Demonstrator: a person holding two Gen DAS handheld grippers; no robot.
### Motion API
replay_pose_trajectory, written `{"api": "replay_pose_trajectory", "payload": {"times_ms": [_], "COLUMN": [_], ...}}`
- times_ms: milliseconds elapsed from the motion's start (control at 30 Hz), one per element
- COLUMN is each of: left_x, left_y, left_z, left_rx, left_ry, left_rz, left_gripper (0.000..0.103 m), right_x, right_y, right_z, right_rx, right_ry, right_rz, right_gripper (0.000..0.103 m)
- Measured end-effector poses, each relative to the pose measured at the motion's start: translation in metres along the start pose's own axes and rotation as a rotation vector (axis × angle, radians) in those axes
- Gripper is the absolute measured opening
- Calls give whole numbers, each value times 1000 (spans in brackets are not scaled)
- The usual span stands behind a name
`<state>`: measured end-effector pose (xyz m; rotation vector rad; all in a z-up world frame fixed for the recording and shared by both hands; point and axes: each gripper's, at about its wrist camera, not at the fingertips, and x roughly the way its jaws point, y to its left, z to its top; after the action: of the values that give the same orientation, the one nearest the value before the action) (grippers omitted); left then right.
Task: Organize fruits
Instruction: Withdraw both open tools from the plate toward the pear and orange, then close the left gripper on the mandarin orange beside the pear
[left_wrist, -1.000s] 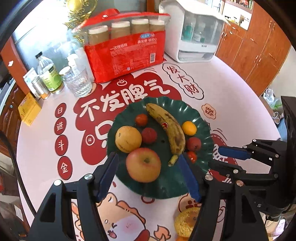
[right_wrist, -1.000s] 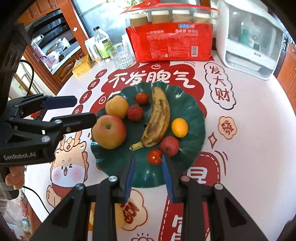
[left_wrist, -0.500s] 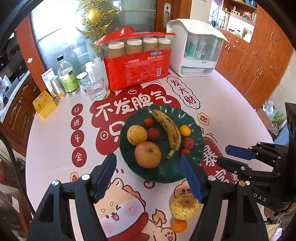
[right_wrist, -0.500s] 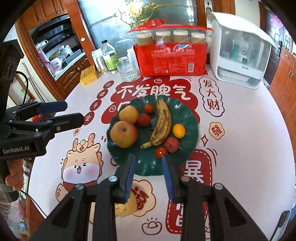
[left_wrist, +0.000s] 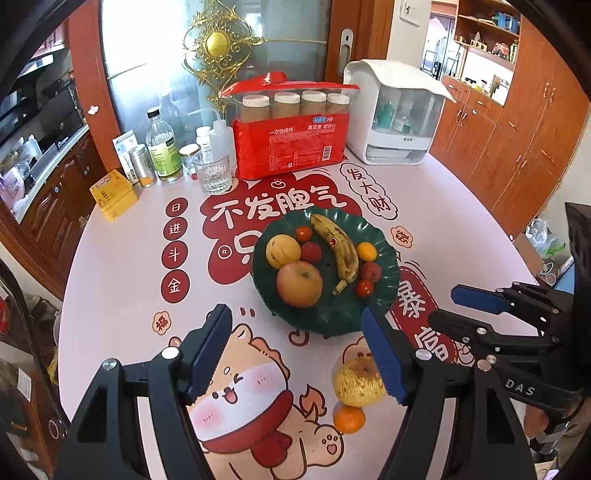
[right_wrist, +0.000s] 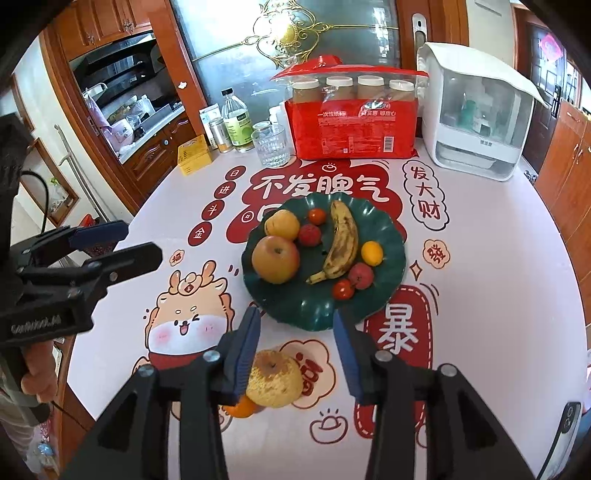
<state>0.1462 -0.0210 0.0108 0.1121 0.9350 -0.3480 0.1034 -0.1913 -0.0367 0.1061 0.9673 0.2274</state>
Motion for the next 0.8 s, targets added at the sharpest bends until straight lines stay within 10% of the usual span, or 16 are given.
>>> {"api": "replay_pose_trajectory", "payload": {"times_ms": [800], "left_x": [37], "left_y": [-14], "left_z": [-105], "left_rx": [-75], "left_ry": [72], "left_rz": [-26], "left_gripper": [81], "right_x": [9], "right_y": [5], "right_z": [-55], "right_rx": [101], "right_ry": [10], "right_rz": [61], "right_gripper": [66]}}
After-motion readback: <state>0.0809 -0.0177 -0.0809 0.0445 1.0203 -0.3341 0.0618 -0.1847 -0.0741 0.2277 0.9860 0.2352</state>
